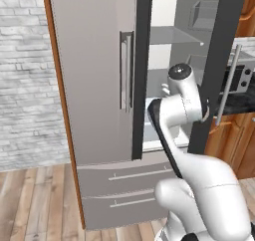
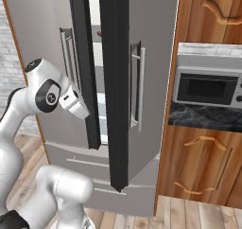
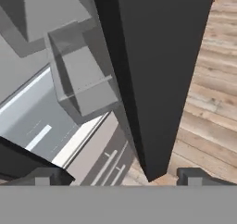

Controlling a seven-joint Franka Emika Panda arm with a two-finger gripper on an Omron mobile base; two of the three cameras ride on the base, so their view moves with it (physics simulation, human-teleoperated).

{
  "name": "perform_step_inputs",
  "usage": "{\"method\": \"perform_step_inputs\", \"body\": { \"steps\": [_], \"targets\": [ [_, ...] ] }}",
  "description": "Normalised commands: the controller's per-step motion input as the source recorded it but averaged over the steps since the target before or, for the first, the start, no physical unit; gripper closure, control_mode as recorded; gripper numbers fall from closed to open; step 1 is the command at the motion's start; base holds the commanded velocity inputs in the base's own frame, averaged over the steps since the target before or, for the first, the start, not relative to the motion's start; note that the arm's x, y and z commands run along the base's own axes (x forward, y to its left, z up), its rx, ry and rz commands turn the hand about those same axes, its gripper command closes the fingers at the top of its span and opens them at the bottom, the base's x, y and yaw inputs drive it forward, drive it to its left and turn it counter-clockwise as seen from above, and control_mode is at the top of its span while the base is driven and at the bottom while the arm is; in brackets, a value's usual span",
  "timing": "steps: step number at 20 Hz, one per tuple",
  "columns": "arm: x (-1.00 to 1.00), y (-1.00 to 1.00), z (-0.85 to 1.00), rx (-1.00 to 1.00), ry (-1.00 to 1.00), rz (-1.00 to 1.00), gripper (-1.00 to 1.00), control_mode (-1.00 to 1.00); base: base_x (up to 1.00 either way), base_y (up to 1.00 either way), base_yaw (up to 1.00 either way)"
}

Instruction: Retrieve the sausage and cheese from the fridge and place them on the cutting board on the counter.

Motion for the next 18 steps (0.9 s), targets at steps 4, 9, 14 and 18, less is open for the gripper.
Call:
{"method": "perform_step_inputs", "body": {
  "steps": [4,9,14,18],
  "targets": [
    [0.71,0.28,0.0,0.26,-0.05,-0.2,-1.0,-1.0,0.0,0.0,0.0],
    [0.63,0.17,0.0,0.24,-0.11,-0.32,-1.0,-1.0,0.0,0.0,0.0],
    [0.48,0.01,-0.08,0.17,-0.05,-0.44,-1.0,-1.0,0.0,0.0,0.0],
    [0.32,-0.45,-0.19,0.04,-0.09,-0.31,-1.0,-1.0,0.0,0.0,0.0]
  ]
}}
